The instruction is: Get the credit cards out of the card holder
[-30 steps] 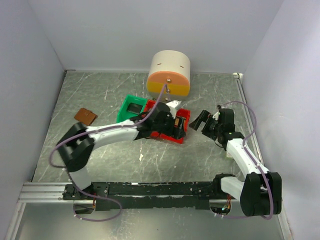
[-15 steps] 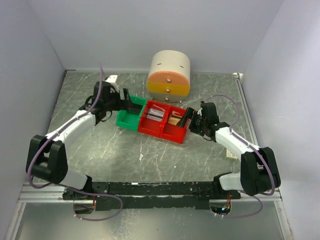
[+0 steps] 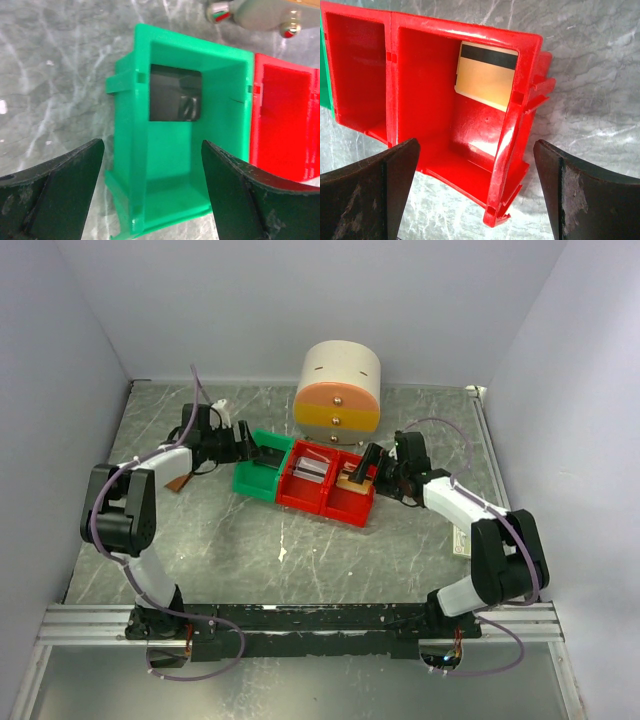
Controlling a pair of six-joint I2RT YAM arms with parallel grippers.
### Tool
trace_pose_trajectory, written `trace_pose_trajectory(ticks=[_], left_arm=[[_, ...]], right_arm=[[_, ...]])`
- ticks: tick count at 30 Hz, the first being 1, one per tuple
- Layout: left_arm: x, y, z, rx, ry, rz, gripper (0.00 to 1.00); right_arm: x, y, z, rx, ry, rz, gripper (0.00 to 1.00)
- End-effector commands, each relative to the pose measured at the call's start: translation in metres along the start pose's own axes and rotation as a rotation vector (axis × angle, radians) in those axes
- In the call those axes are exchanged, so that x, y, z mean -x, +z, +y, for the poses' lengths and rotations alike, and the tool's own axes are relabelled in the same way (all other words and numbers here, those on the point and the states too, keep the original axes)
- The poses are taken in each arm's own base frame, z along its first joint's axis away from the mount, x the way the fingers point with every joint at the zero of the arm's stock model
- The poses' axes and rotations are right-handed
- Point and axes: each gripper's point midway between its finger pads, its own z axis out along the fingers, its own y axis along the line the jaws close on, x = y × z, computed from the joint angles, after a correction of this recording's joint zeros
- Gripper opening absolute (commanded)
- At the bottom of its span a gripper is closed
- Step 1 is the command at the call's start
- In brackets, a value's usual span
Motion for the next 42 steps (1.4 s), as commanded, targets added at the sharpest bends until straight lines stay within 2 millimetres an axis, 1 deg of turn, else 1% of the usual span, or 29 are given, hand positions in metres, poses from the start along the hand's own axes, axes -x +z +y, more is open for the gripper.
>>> trace_pose_trajectory(ticks=[1, 5, 9, 15, 20, 21, 26, 28, 30, 33, 35, 37, 40, 42], left_arm=[[0.011, -0.013, -0.028, -0.14, 0.027, -0.058, 0.9], [0.0, -0.024, -0.031, -0.144, 0.024, -0.054, 0.89], [-0.012, -0.035, -0.027, -0.105, 0.016, -0.049, 0.88], [-0.029, -0.052, -0.036, -0.137, 0.006, -0.051, 0.87], [-0.041, -0.067, -0.045, -0.162, -0.057, -0.071, 0.87], [-0.045, -0.069, -0.046, -0.166, -0.068, -0.068, 0.87], [-0.069, -0.072, -0.05, -0.172, -0.1, -0.029, 0.86], [-0.075, -0.073, -0.051, -0.176, -0.107, -0.022, 0.85], [-0.076, -0.075, -0.047, -0.146, -0.115, -0.029, 0.85], [-0.068, -0.081, -0.041, -0.084, -0.102, -0.051, 0.86], [-0.061, -0.086, -0.044, -0.084, -0.095, -0.07, 0.87], [-0.058, -0.089, -0.05, -0.11, -0.095, -0.073, 0.87], [-0.062, -0.089, -0.06, -0.171, -0.104, -0.055, 0.86], [-0.066, -0.089, -0.065, -0.201, -0.111, -0.044, 0.86]], right_arm=[[0.011, 0.006, 0.005, 0.01, -0.022, -0.002, 1.0], [0.014, 0.012, 0.006, 0.009, -0.039, 0.011, 1.0], [0.02, 0.016, 0.004, -0.012, -0.056, 0.015, 1.0], [0.029, 0.021, 0.004, -0.013, -0.08, 0.019, 1.0], [0.025, 0.03, -0.004, -0.033, -0.083, 0.048, 1.0], [0.035, 0.031, 0.001, -0.019, -0.089, 0.031, 1.0], [0.041, 0.036, 0.005, 0.0, -0.1, 0.039, 1.0], [0.045, 0.036, 0.007, 0.005, -0.108, 0.036, 1.0], [0.048, 0.035, 0.006, -0.01, -0.112, 0.036, 1.0], [0.052, 0.031, -0.001, -0.048, -0.112, 0.017, 1.0], [0.056, 0.029, 0.001, -0.028, -0.115, 0.002, 1.0], [0.058, 0.027, 0.004, -0.009, -0.113, 0.003, 1.0], [0.06, 0.026, 0.012, 0.029, -0.122, 0.014, 1.0], [0.062, 0.027, 0.013, 0.034, -0.124, 0.014, 1.0]])
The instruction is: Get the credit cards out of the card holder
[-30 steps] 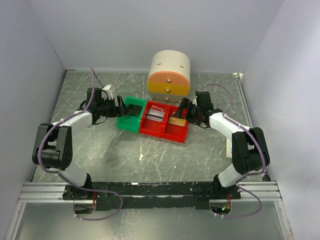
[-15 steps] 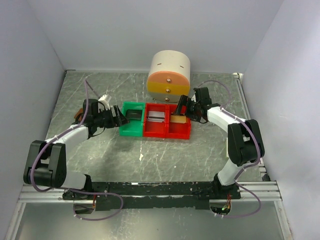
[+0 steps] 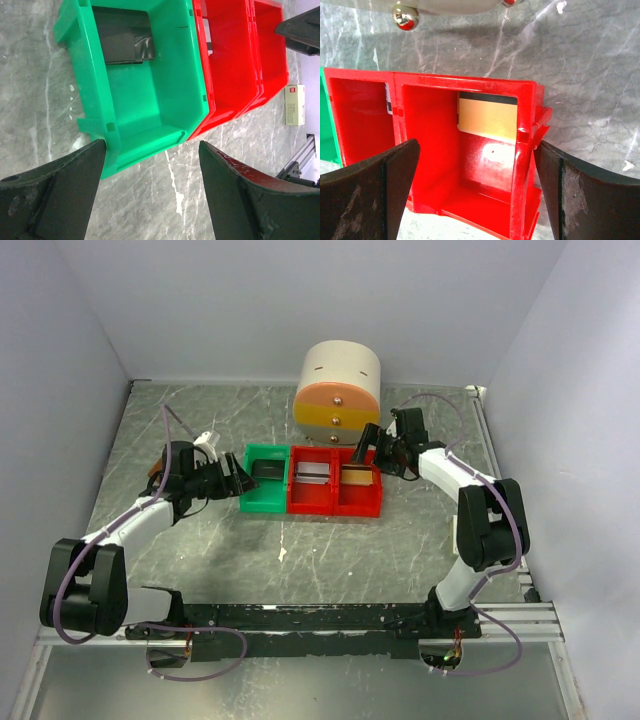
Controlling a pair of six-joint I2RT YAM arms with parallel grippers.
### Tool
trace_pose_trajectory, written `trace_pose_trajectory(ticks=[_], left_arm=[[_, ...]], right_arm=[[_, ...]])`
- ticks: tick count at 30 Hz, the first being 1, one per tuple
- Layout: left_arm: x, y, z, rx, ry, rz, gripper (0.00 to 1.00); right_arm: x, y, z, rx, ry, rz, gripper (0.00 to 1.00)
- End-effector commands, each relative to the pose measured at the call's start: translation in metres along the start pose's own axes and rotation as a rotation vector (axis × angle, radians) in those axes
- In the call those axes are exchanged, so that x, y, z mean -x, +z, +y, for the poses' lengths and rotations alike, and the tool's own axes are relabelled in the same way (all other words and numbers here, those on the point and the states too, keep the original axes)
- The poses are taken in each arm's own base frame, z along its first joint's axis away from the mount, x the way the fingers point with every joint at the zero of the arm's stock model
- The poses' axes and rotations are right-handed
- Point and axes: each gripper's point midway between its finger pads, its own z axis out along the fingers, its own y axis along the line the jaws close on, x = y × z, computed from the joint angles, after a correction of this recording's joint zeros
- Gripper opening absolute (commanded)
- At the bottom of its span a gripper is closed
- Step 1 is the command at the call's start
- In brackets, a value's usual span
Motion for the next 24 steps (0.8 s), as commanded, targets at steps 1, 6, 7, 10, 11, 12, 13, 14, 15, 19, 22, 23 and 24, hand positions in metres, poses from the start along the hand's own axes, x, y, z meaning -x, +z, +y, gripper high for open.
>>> trace_pose_trajectory(ticks=[1, 6, 7, 10, 11, 12, 13, 14, 15, 19, 22, 23, 24], left_arm=[[-0.001, -0.002, -0.019, -0.09, -0.008, 0.014, 0.85], [-0.009, -0.006, -0.024, -0.114, -0.037, 0.016, 0.85], [-0.01, -0.007, -0.023, -0.11, -0.045, 0.011, 0.85], [-0.007, -0.01, -0.011, -0.021, -0.043, -0.007, 0.87], [-0.005, -0.011, -0.004, 0.026, -0.03, -0.011, 0.89], [0.0, -0.014, 0.003, 0.083, -0.028, -0.022, 0.9], [0.006, -0.017, 0.01, 0.141, -0.022, -0.032, 0.96], [0.014, -0.021, 0.018, 0.207, -0.019, -0.053, 1.0], [0.026, -0.026, 0.023, 0.268, -0.017, -0.082, 1.0], [0.085, -0.058, 0.06, 0.577, -0.049, -0.24, 1.0], [0.118, -0.07, 0.101, 0.748, -0.118, -0.259, 1.0], [0.126, -0.07, 0.114, 0.779, -0.147, -0.247, 1.0], [0.132, -0.073, 0.127, 0.806, -0.177, -0.228, 1.0]], right_arm=[[0.014, -0.005, 0.012, 0.045, -0.03, -0.019, 1.0], [0.013, 0.002, 0.015, 0.084, -0.031, 0.009, 1.0], [0.013, 0.002, 0.015, 0.085, -0.025, 0.009, 1.0], [0.012, 0.0, 0.009, 0.055, -0.013, -0.002, 1.0], [0.013, -0.002, 0.006, 0.037, -0.011, -0.015, 1.0], [0.015, -0.005, 0.002, 0.011, -0.009, -0.029, 1.0], [0.017, -0.008, -0.002, -0.014, -0.011, -0.042, 1.0], [0.019, -0.011, -0.006, -0.041, -0.016, -0.056, 1.0], [0.022, -0.017, -0.009, -0.069, -0.025, -0.073, 1.0], [0.037, -0.042, -0.022, -0.178, -0.049, -0.155, 1.0], [0.044, -0.065, -0.021, -0.205, -0.056, -0.206, 1.0], [0.044, -0.072, -0.02, -0.205, -0.056, -0.22, 1.0], [0.043, -0.078, -0.02, -0.204, -0.052, -0.231, 1.0]])
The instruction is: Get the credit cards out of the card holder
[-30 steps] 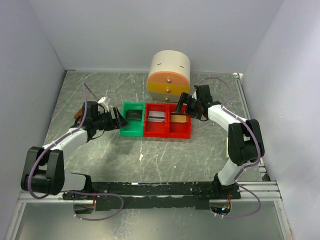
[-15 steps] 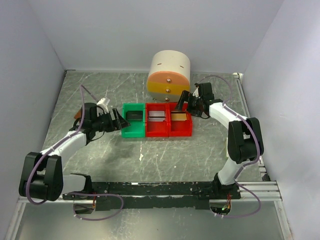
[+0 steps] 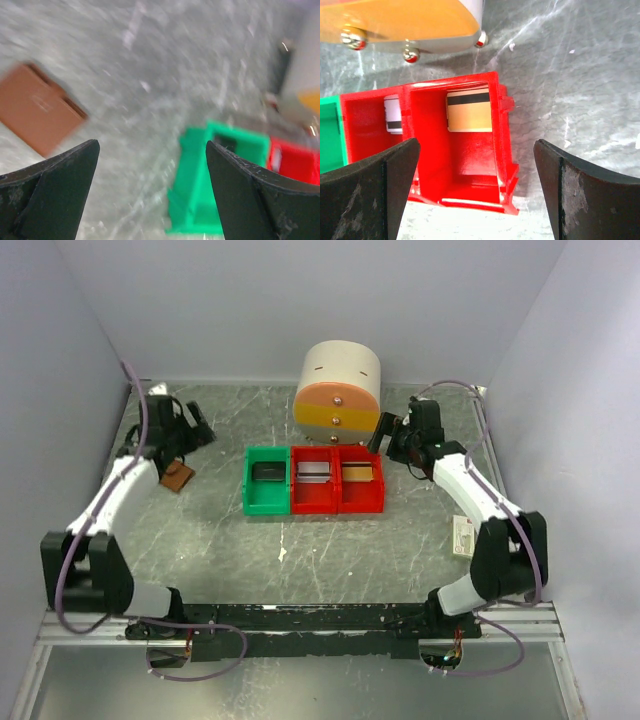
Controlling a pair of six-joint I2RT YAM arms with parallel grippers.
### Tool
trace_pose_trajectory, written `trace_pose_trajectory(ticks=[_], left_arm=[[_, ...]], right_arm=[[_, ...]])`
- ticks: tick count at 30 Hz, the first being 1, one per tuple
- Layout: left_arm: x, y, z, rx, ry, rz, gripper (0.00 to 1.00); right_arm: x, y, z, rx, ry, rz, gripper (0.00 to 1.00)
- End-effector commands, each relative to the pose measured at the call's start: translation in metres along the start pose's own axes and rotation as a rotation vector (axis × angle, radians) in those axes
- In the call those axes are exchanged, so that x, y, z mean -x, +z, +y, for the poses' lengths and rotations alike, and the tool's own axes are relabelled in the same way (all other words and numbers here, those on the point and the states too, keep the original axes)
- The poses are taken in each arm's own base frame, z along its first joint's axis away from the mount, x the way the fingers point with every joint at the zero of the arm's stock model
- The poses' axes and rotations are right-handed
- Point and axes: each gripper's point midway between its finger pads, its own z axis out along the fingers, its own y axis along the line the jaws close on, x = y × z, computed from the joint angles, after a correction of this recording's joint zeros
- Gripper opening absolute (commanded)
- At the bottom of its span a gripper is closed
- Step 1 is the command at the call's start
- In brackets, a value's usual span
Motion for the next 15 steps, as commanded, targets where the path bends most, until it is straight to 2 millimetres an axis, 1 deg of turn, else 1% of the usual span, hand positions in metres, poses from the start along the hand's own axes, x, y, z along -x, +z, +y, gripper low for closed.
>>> trace_pose_trajectory(ticks=[1, 2, 3, 4, 5, 6, 9, 12, 13, 15], left_arm=[[0.028, 0.025, 0.075, 0.314, -0.055, 0.046, 1.0], [0.033, 0.033, 0.091, 0.351, -0.076, 0.055, 1.0], [0.037, 0.04, 0.101, 0.371, -0.091, 0.065, 1.0], [0.042, 0.048, 0.113, 0.399, -0.115, 0.07, 1.0], [0.042, 0.054, 0.123, 0.425, -0.143, 0.086, 1.0], [0.039, 0.062, 0.131, 0.44, -0.172, 0.111, 0.98], [0.031, 0.084, 0.148, 0.472, -0.229, 0.153, 0.91], [0.027, 0.097, 0.156, 0.507, -0.225, 0.195, 0.9], [0.023, 0.1, 0.158, 0.516, -0.224, 0.211, 0.9], [0.016, 0.105, 0.161, 0.522, -0.231, 0.228, 0.9]], right_arm=[[0.007, -0.031, -0.014, -0.068, -0.009, -0.076, 1.0], [0.004, -0.036, -0.014, -0.064, -0.005, -0.08, 1.0], [0.002, -0.041, -0.014, -0.059, 0.001, -0.085, 1.0], [-0.005, -0.045, -0.016, -0.06, 0.011, -0.081, 1.0], [-0.014, -0.046, -0.019, -0.06, 0.02, -0.069, 1.0], [-0.018, -0.049, -0.019, -0.051, 0.031, -0.071, 1.0], [-0.037, -0.054, -0.018, -0.014, 0.074, -0.055, 1.0], [-0.058, -0.054, -0.013, 0.06, 0.094, -0.034, 1.0], [-0.062, -0.054, -0.011, 0.079, 0.094, -0.033, 1.0], [-0.067, -0.052, -0.017, 0.059, 0.087, -0.025, 1.0]])
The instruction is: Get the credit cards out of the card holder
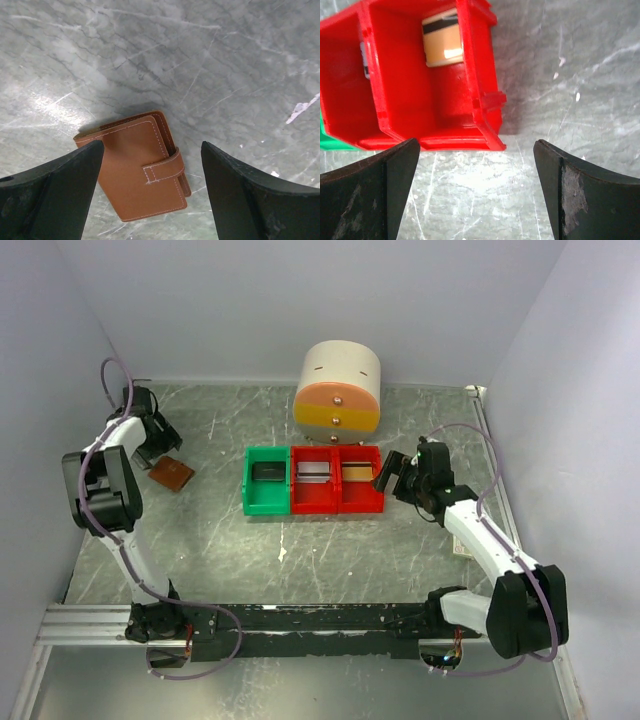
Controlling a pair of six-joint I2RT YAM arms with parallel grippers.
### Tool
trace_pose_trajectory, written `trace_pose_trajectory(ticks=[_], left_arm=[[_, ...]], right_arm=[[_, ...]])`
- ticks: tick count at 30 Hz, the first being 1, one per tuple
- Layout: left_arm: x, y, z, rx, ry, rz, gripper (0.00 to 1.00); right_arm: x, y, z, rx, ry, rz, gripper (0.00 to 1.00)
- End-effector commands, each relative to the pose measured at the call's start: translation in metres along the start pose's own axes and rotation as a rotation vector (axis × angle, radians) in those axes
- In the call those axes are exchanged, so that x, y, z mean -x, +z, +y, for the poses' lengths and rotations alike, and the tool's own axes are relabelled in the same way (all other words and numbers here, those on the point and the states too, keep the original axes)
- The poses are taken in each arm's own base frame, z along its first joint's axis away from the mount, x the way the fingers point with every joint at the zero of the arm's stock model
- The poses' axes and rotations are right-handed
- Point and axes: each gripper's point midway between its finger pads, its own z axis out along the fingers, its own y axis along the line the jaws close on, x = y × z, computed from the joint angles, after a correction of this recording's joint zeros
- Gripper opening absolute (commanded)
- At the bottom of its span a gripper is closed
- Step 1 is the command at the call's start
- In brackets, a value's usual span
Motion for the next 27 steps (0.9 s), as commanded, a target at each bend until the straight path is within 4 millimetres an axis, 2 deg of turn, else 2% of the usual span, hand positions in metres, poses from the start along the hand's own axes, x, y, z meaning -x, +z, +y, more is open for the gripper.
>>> trace_pose_trajectory(ticks=[1, 6, 12, 17, 21, 24, 27], left_arm=[[-0.002, 0.002, -0.002, 0.021, -0.01, 0.026, 0.89], [-0.034, 0.021, 0.006, 0.05, 0.003, 0.131, 0.85], [-0.076, 0.007, 0.014, 0.018, 0.007, 0.148, 0.75], [-0.11, 0.001, 0.02, 0.016, 0.076, 0.196, 0.67], [-0.13, -0.02, 0.014, 0.003, 0.136, 0.182, 0.66], [-0.165, -0.044, 0.0, -0.05, 0.191, 0.193, 0.66], [-0.207, -0.067, -0.003, -0.08, 0.203, 0.194, 0.66]], right_arm=[[0.001, 0.0, 0.003, 0.031, 0.012, -0.018, 1.0], [-0.001, 0.004, -0.005, -0.023, -0.022, 0.022, 1.0], [0.003, -0.001, -0.004, -0.018, -0.021, -0.002, 1.0], [0.006, -0.005, -0.003, -0.02, -0.026, -0.011, 1.0], [0.005, -0.006, -0.004, -0.022, -0.025, -0.012, 1.0], [0.005, -0.006, -0.001, -0.009, -0.018, -0.01, 1.0], [0.004, -0.007, 0.005, 0.027, -0.011, -0.008, 1.0]])
